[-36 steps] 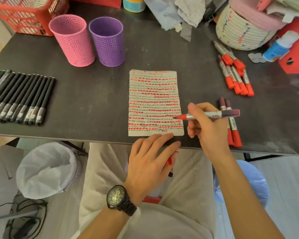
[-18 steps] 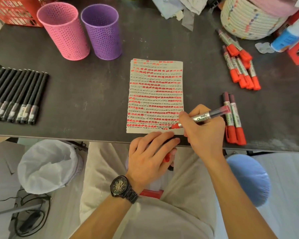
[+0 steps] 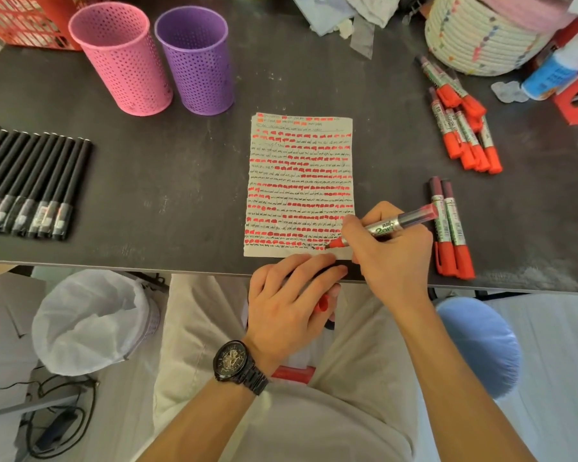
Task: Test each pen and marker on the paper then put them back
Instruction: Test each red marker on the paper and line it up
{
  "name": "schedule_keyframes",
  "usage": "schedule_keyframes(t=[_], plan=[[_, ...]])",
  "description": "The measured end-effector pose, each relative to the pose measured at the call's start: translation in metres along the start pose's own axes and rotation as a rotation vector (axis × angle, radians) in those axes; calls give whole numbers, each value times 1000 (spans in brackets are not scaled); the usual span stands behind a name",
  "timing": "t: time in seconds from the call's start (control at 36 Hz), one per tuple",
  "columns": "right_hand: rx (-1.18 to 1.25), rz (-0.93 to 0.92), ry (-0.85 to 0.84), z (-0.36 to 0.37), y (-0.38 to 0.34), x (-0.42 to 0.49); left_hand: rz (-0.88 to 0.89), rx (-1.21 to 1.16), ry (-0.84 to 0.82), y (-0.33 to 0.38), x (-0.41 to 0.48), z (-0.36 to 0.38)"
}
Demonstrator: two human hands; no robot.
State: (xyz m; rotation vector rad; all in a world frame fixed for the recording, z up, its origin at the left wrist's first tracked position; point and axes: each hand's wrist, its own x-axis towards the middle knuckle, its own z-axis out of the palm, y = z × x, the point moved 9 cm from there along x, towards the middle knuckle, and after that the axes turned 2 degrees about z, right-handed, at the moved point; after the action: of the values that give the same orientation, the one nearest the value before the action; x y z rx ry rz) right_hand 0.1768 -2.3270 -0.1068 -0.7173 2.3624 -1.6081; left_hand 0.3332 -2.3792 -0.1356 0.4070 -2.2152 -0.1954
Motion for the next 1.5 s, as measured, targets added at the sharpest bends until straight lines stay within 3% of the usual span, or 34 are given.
schedule_keyframes(t=[0.81, 0.97, 1.17, 1.31, 1.36, 1.44, 1.5], plan=[[38, -21, 5, -2, -4, -2, -25, -41, -67, 0, -1, -1], [363, 83, 74, -22, 3, -4, -62, -96, -130, -1, -1, -2], [372, 54, 34, -24, -5, -28, -97, -207, -140, -2, 1, -16], [453, 204, -33, -22, 14, -74, -128, -280, -154, 1, -10, -40], [501, 306, -45, -19, 27, -93, -232, -349, -266, -1, -22, -39], [654, 458, -113, -8, 46, -118, -664, -609, -519, -16, -58, -15], [777, 567, -169, 2, 58, -133, -835, -728, -625, -21, -81, -3]])
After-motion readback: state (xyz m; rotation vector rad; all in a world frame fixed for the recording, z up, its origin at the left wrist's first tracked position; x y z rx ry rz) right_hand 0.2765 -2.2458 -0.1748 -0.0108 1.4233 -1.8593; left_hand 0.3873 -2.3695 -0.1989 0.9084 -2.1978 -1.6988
